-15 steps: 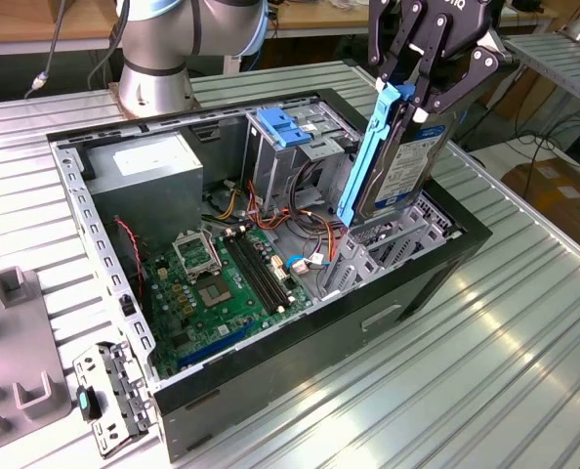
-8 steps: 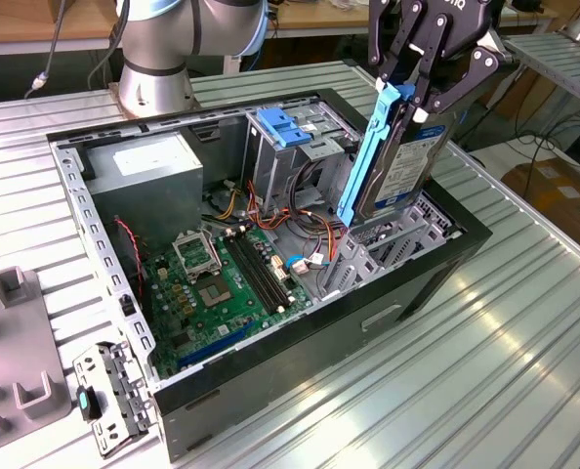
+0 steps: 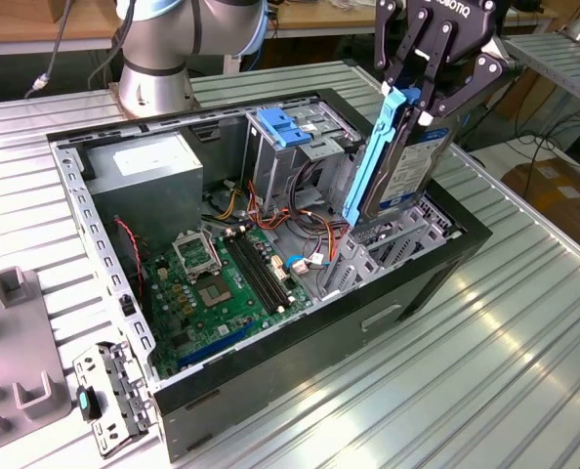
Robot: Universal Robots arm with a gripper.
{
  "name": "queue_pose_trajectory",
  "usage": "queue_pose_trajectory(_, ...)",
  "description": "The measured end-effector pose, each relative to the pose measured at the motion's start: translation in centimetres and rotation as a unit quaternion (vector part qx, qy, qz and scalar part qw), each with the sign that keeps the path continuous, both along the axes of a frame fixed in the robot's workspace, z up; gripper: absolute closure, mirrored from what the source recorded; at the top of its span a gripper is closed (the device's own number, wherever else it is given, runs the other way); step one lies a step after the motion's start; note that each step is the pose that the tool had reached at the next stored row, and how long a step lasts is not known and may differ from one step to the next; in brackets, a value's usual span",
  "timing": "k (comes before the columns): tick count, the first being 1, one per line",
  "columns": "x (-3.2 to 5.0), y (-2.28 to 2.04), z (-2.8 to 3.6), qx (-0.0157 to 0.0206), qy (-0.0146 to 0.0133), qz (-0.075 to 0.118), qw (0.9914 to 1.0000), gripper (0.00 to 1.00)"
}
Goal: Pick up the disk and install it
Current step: 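Insert the disk into the insertion slot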
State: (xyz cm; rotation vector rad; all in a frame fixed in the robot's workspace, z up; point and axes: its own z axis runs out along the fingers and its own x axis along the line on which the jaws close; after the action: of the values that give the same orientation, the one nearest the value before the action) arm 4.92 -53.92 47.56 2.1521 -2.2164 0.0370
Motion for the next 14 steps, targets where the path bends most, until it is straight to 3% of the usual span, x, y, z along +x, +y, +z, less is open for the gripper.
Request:
queue_pose_trajectory(4,0.43,-0.07,-0.81,0.0000,-0.0001,0.000,1.00000,0.63)
queue_pose_trajectory(9,0.90,-0.07,-1.23,0.0000,-0.0025,0.000,1.00000,0.63)
queue_pose_trajectory(14,1.43,-0.07,-1.65,0.0000,-0.0032,0.001,0.99999,0.63)
